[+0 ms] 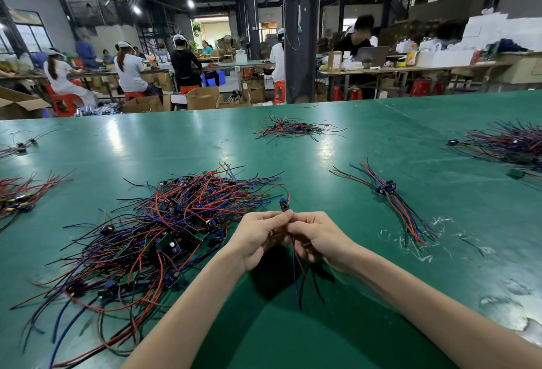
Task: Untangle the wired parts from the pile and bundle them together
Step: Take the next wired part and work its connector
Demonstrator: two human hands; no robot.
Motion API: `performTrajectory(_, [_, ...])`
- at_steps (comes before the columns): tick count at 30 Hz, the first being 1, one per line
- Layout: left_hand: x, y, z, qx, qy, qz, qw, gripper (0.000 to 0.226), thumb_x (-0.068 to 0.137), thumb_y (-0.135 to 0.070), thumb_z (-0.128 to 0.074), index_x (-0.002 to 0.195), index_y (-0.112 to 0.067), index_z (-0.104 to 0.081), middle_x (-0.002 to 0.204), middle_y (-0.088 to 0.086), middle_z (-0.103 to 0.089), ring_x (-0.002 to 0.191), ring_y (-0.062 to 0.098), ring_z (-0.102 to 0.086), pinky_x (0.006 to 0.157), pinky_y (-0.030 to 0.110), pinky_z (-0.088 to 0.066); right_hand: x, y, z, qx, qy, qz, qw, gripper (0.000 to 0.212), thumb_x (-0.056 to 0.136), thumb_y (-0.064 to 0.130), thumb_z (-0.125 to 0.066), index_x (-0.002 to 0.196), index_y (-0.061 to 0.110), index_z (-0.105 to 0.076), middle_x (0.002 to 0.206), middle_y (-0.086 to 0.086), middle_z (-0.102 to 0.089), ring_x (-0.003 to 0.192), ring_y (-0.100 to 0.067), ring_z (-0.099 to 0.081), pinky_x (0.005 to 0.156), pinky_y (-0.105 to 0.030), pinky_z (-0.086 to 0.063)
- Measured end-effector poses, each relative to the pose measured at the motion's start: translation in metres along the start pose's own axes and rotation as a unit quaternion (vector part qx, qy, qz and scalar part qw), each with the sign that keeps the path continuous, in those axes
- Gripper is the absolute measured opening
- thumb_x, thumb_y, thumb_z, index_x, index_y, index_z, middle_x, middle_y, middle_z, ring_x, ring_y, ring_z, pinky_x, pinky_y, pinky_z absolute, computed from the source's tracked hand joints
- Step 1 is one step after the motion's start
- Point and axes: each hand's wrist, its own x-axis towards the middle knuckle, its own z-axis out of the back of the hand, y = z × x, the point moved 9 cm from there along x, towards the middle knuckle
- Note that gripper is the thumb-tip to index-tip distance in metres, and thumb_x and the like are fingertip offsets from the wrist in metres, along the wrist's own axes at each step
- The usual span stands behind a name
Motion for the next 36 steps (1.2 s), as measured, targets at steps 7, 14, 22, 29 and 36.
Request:
performTrajectory(7, [-0.001, -0.005, 0.002, 0.023, -0.024, -0.024, 0.999, 0.010, 0.084, -0.008, -0.065, 0.086, 0.001, -0.069, 0.072, 0.009, -0.065, 0.055, 0.014, -0.056, 0.048, 0.021, -0.047, 0.005, -0.010, 0.002, 0.057, -0.012, -0.023, 0.998, 0.022, 0.094, 0.003, -0.048, 0.080, 0.002, -0.064, 0.062, -0.012, -0.057, 0.031, -0.008, -0.042, 0.028, -0.015, -0.028])
performTrajectory(14, [-0.002, -0.004, 0.003, 0.034, -0.025, -0.027, 0.999, 0.012, 0.081, -0.008, -0.069, 0.085, 0.003, -0.068, 0.058, 0.003, -0.065, 0.044, 0.009, -0.054, 0.043, 0.020, -0.045, 0.005, -0.014, 0.003, 0.067, -0.013, -0.032, 0.997, 0.022, 0.094, 0.002, -0.048, 0.081, 0.002, -0.065, 0.062, -0.010, -0.058, 0.031, -0.006, -0.043, 0.028, -0.016, -0.029])
performTrajectory(22, [-0.002, -0.017, 0.003, 0.072, -0.039, -0.105, 0.991, 0.018, 0.074, -0.009, -0.074, 0.057, -0.010, -0.071, 0.053, 0.002, -0.061, 0.048, 0.012, -0.049, 0.047, 0.021, -0.044, 0.006, -0.015, 0.002, 0.126, -0.010, -0.045, 0.991, 0.022, 0.091, -0.002, -0.049, 0.078, 0.000, -0.066, 0.058, -0.010, -0.061, 0.033, -0.008, -0.045, 0.030, -0.016, -0.032])
performTrajectory(29, [-0.004, -0.033, 0.001, 0.193, -0.068, -0.200, 0.958, 0.021, 0.081, -0.003, -0.071, 0.062, -0.006, -0.065, 0.053, 0.000, -0.062, 0.044, 0.010, -0.049, 0.046, 0.019, -0.043, 0.006, -0.020, 0.006, 0.148, -0.019, -0.100, 0.984, 0.022, 0.089, 0.000, -0.052, 0.073, 0.000, -0.068, 0.055, -0.007, -0.062, 0.032, -0.004, -0.040, 0.029, -0.013, -0.028])
performTrajectory(36, [0.000, -0.031, 0.015, 0.054, -0.094, -0.130, 0.986, 0.017, 0.083, -0.004, -0.068, 0.066, -0.004, -0.068, 0.058, 0.006, -0.064, 0.051, 0.014, -0.056, 0.053, 0.023, -0.050, 0.003, -0.001, 0.001, 0.063, -0.003, 0.001, 0.998, 0.011, 0.089, 0.003, -0.058, 0.085, -0.004, -0.066, 0.061, -0.003, -0.067, 0.033, -0.005, -0.045, 0.030, -0.015, -0.032])
